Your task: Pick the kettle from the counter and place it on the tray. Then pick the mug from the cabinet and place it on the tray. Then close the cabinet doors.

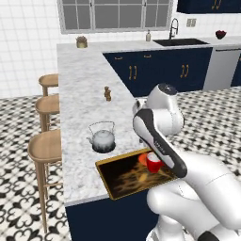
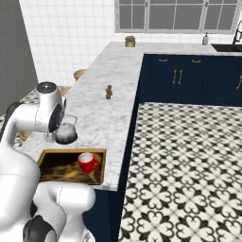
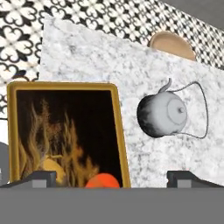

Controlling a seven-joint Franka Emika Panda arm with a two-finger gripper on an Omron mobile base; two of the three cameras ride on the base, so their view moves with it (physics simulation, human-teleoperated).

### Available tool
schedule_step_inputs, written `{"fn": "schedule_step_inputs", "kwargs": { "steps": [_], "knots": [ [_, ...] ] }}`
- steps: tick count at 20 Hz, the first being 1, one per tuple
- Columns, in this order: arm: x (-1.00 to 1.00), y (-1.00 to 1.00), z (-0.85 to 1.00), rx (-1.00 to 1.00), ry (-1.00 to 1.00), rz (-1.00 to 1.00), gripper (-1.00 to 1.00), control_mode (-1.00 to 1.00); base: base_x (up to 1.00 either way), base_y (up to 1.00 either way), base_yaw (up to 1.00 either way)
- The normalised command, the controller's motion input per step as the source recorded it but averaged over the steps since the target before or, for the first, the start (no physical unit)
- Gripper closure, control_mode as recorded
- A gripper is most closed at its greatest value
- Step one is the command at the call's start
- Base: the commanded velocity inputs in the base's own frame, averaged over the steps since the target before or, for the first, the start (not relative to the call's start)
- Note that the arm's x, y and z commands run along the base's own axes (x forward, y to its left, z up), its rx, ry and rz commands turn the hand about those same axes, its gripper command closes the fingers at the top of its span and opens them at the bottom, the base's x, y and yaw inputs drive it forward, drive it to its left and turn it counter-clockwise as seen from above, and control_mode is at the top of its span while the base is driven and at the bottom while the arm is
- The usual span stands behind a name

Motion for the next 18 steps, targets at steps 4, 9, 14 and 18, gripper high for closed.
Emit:
{"fn": "schedule_step_inputs", "kwargs": {
  "steps": [4, 9, 14, 18],
  "knots": [
    [0.35, 0.63, 0.22, -0.28, -0.01, 0.0, -1.0, -1.0, 0.0, 0.0, 0.0],
    [0.42, 0.39, 0.27, -0.07, 0.03, 0.0, -1.0, -1.0, 0.0, 0.0, 0.0],
    [0.48, 0.15, 0.1, 0.0, 0.01, 0.0, -1.0, -1.0, 0.0, 0.0, 0.0],
    [0.42, 0.07, -0.09, 0.0, 0.0, -0.1, -1.0, -1.0, 0.0, 0.0, 0.0]
  ]
}}
